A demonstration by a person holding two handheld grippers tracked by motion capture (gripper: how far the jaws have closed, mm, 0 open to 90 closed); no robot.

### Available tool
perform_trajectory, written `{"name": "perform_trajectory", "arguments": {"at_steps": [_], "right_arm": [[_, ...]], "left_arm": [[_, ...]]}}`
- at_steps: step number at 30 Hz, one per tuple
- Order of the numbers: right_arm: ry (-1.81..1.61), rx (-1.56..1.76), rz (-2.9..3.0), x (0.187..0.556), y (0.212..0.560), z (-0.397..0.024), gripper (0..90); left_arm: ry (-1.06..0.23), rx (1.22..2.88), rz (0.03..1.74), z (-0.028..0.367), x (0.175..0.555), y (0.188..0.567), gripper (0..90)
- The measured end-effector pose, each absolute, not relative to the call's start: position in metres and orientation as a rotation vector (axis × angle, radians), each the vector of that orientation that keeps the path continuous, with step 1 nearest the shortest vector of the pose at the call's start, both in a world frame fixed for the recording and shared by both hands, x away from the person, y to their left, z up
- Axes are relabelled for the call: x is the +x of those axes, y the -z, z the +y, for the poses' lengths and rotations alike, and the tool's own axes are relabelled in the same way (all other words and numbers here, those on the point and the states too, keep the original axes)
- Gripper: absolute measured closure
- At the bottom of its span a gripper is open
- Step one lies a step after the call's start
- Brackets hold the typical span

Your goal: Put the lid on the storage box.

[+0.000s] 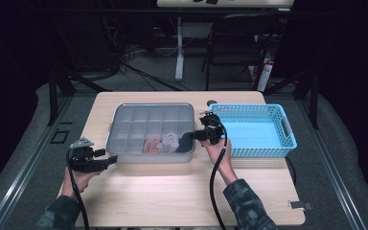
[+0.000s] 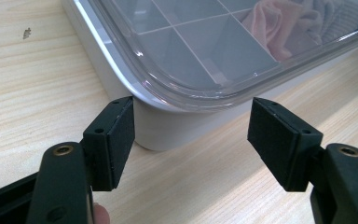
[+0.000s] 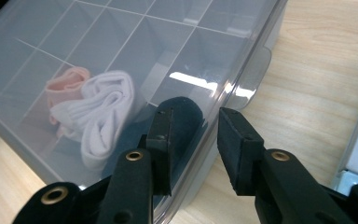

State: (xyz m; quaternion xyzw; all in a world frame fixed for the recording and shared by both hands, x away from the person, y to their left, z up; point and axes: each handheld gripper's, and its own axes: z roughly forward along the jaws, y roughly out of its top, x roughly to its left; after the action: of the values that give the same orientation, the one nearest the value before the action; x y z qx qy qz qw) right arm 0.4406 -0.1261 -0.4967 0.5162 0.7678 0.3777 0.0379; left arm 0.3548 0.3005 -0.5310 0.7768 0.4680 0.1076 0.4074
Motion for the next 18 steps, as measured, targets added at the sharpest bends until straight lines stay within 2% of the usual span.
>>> {"name": "perform_trajectory", "arguments": {"at_steps": [3, 5, 8, 14, 18], "right_arm": [[-1.175, 1.602, 2.360, 0.4435, 0.4986, -0.1289, 66.9], [-1.166, 1.613, 2.365, 0.4448, 0.5005, -0.1282, 60.9], [-1.155, 1.634, 2.376, 0.4465, 0.5008, -0.1263, 57.7], [-1.184, 1.638, 2.372, 0.4489, 0.4995, -0.1249, 57.8], [-1.148, 1.611, 2.373, 0.4501, 0.4973, -0.1192, 61.4]], "left_arm": [[-0.268, 1.963, 1.181, 0.3004, 0.3551, 0.5313, 32.3], [-0.260, 1.957, 1.187, 0.3008, 0.3552, 0.5320, 32.4], [-0.268, 1.957, 1.189, 0.3010, 0.3556, 0.5330, 33.5], [-0.268, 1.952, 1.190, 0.3008, 0.3561, 0.5330, 33.7], [-0.260, 1.953, 1.189, 0.3015, 0.3562, 0.5333, 33.8]]}}
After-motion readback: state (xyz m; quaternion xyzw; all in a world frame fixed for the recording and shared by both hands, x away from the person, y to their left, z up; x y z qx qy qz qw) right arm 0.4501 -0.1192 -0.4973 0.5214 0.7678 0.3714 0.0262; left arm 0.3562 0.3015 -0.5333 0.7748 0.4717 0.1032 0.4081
